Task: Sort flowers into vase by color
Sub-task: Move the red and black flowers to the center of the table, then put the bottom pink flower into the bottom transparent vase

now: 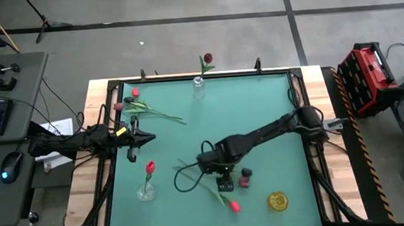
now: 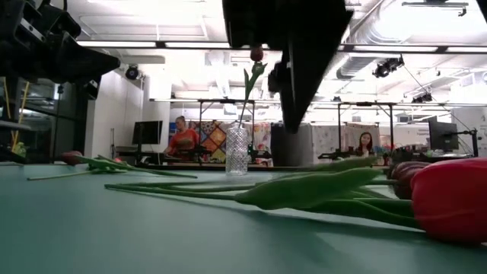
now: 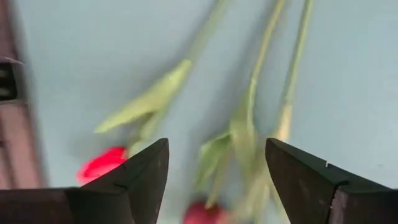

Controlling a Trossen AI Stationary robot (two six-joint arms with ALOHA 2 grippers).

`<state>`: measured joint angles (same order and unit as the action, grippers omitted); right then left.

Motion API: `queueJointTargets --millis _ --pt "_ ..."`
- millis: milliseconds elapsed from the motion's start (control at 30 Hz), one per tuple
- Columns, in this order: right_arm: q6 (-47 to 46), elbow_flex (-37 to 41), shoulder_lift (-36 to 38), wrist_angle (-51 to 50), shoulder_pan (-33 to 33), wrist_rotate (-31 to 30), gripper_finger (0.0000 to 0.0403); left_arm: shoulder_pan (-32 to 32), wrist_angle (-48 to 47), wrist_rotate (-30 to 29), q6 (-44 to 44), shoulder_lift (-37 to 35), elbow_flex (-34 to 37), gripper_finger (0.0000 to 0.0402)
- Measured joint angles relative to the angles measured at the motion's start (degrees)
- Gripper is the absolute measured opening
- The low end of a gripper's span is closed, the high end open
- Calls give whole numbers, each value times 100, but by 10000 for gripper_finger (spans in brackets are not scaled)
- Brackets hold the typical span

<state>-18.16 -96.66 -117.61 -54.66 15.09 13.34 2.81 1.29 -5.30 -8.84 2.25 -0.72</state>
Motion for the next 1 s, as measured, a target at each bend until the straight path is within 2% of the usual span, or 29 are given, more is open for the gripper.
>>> queueJointTargets --millis 100,200,267,433,600,800,1000 --pt "-488 -7 93 164 120 352 254 2 -1 2 0 -1 1 0" --pt "-1233 -2 50 583 399 372 254 0 1 0 0 1 1 0" --pt "-1623 -2 -8 1010 607 152 254 0 1 0 0 -1 1 0" --pt "-2501 -2 -219 1329 957 -926 254 2 1 0 0 -1 0 0" --pt "-2890 -2 -451 1337 1008 -1387 254 0 1 0 0 0 -1 0" --pt "-3308 -2 -715 986 1040 -1438 254 0 1 0 0 -1 1 0" --pt "-3348 -2 -831 736 1157 -1472 254 0 0 0 0 1 -1 0"
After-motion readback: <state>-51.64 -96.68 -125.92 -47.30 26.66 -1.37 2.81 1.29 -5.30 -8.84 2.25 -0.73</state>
